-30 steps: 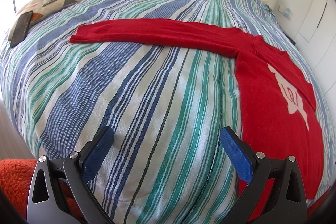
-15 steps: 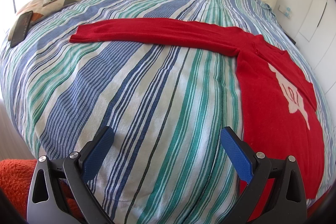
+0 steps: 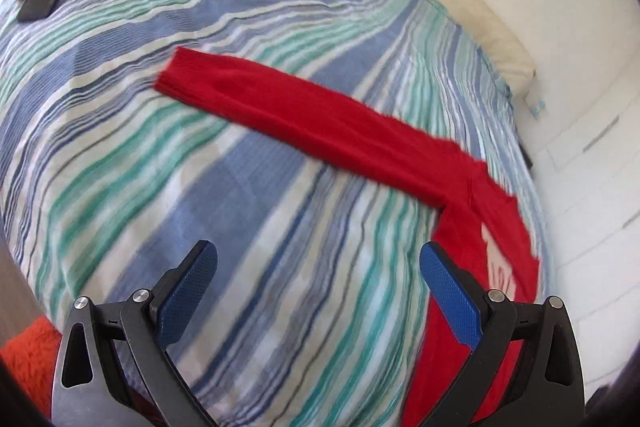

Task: Fold small clothes
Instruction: 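Grasp the stretched sleeve cuff with the left gripper and fold it across the body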

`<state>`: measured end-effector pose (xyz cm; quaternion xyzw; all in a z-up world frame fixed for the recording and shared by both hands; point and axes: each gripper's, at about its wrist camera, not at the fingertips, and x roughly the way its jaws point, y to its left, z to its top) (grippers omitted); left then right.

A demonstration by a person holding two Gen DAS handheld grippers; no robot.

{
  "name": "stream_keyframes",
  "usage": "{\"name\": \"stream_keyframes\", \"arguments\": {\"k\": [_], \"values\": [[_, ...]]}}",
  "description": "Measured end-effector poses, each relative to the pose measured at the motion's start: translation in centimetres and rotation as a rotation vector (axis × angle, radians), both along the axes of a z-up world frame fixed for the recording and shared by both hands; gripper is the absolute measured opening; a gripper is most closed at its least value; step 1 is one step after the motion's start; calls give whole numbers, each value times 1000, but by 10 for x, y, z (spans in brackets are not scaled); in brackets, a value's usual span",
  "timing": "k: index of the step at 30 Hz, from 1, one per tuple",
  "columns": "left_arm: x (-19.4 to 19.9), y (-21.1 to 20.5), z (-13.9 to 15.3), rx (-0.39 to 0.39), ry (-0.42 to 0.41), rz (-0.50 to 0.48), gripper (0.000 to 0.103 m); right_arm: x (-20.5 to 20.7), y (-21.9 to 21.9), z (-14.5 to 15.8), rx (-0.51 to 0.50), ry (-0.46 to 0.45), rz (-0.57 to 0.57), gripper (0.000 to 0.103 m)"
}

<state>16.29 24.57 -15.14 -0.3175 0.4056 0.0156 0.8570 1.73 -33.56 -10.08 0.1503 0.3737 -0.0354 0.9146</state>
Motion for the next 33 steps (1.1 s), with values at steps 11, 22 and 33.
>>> {"name": "stream_keyframes", "arguments": {"k": [11, 22, 33], "values": [[87, 116, -46, -252, 105, 193, 81, 8, 6, -7, -15, 29, 16, 57], [122, 69, 2, -21, 83, 137, 4, 10, 8, -11, -14, 36, 38, 57], [187, -261, 188, 281, -306, -571, 4, 5, -13, -8, 87, 3, -7, 57]]}}
